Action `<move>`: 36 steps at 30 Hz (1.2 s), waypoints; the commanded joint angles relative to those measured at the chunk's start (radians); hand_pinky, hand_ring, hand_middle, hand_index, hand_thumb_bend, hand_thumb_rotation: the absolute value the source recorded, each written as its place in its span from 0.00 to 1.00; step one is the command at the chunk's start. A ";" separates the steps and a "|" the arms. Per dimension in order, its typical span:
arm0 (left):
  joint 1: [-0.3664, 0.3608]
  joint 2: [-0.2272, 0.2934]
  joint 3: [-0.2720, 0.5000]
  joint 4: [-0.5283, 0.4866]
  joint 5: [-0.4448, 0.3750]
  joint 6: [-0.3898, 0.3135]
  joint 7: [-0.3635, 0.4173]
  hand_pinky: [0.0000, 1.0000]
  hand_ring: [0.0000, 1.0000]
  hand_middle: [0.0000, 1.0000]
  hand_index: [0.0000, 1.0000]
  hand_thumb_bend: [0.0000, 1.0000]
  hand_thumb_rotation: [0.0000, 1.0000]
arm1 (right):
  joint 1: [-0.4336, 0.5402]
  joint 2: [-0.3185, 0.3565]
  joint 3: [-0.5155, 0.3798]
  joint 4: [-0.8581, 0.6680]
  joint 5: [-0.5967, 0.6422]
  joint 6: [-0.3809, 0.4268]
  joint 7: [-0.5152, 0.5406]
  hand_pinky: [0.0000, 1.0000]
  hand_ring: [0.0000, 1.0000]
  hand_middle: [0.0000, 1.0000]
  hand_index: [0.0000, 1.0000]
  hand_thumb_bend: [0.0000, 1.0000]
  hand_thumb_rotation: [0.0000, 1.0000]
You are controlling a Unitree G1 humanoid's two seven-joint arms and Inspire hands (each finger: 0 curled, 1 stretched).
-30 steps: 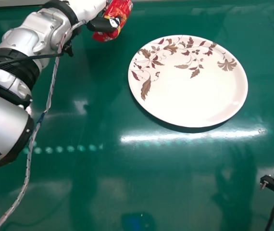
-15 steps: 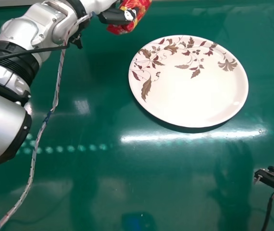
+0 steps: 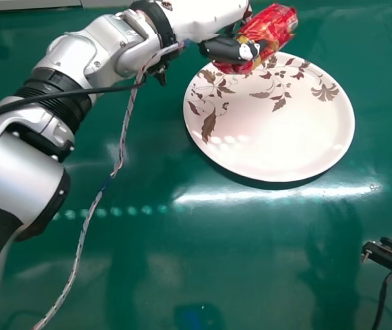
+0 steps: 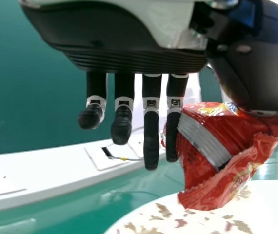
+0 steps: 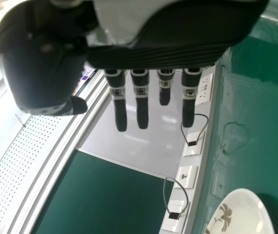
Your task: Pick up biscuit and place it in the plate
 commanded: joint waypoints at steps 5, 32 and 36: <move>0.042 -0.040 -0.012 -0.026 -0.005 -0.028 -0.037 0.07 0.13 0.41 0.48 0.50 0.00 | 0.025 0.008 -0.001 0.001 -0.011 -0.012 -0.013 0.74 0.81 0.83 0.79 0.48 0.25; 0.052 -0.090 -0.089 0.078 0.066 0.014 -0.018 0.16 0.23 0.41 0.51 0.50 0.00 | 0.056 0.044 0.001 -0.034 0.008 0.005 -0.019 0.75 0.81 0.84 0.80 0.50 0.26; 0.052 -0.081 -0.091 0.072 0.073 -0.012 0.037 0.13 0.19 0.38 0.50 0.50 0.00 | 0.056 0.047 0.004 -0.038 0.006 0.012 -0.021 0.76 0.82 0.84 0.80 0.49 0.25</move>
